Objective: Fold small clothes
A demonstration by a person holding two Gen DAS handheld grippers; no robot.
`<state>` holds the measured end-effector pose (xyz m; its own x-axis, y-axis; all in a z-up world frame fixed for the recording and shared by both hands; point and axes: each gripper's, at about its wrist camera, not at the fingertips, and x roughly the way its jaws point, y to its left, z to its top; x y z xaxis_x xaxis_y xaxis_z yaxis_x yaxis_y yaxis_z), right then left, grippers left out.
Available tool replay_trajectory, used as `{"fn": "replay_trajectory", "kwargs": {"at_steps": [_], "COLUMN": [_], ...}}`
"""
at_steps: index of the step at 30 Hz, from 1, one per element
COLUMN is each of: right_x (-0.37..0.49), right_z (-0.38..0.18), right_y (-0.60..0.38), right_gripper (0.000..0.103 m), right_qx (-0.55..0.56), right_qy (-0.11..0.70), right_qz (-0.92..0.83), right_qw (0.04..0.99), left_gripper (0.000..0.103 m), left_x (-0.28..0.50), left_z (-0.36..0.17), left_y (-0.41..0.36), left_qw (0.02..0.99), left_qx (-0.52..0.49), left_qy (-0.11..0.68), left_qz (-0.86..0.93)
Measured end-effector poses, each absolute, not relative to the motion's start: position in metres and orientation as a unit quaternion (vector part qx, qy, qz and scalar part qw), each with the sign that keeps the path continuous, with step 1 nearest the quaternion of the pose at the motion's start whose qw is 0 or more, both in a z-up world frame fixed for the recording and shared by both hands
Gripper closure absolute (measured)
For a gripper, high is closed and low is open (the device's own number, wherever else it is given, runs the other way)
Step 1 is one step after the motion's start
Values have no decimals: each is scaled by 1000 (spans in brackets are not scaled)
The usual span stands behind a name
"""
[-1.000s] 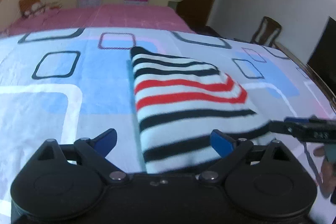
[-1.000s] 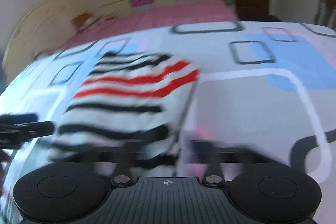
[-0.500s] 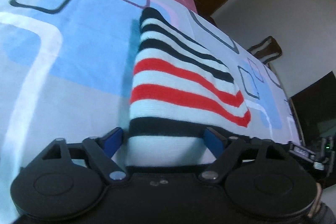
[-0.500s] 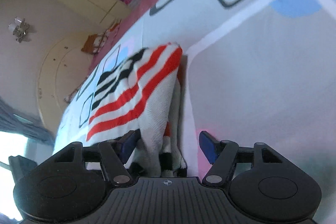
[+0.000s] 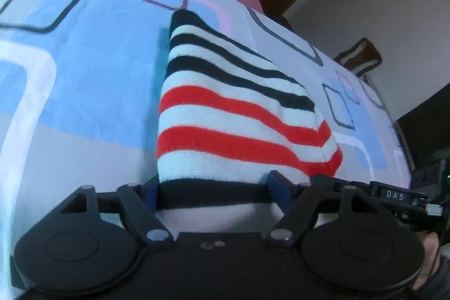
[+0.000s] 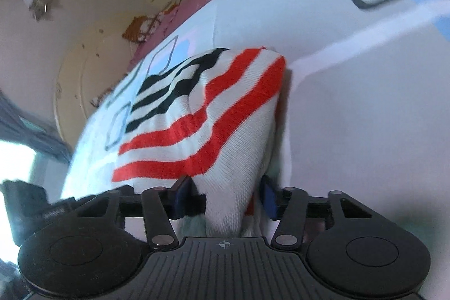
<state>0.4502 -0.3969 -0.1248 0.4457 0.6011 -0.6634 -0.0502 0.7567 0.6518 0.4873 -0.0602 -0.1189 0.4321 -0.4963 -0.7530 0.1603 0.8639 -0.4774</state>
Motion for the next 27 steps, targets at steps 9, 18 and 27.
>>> {"fn": "replay_trajectory", "kwargs": {"at_steps": [9,18,27], "right_x": [435,428,412], "right_z": [-116,-96,-68], "right_y": [-375,-349,-291], "right_gripper": [68,69,70], "right_qx": [211,158,118], "right_qy": [470,459,447], "right_qz": [205,186,172], "right_qw": [832,854,870], "left_gripper": [56,62,63], "left_x": [472,466,457], "left_z": [-92,-82,-68], "left_y": [-81,-76,-19], "left_qw": [859,865,866], "left_qx": [-72,-57,-62], "left_qy": [466,444,422], "left_qz": [-198,-227,-261]}}
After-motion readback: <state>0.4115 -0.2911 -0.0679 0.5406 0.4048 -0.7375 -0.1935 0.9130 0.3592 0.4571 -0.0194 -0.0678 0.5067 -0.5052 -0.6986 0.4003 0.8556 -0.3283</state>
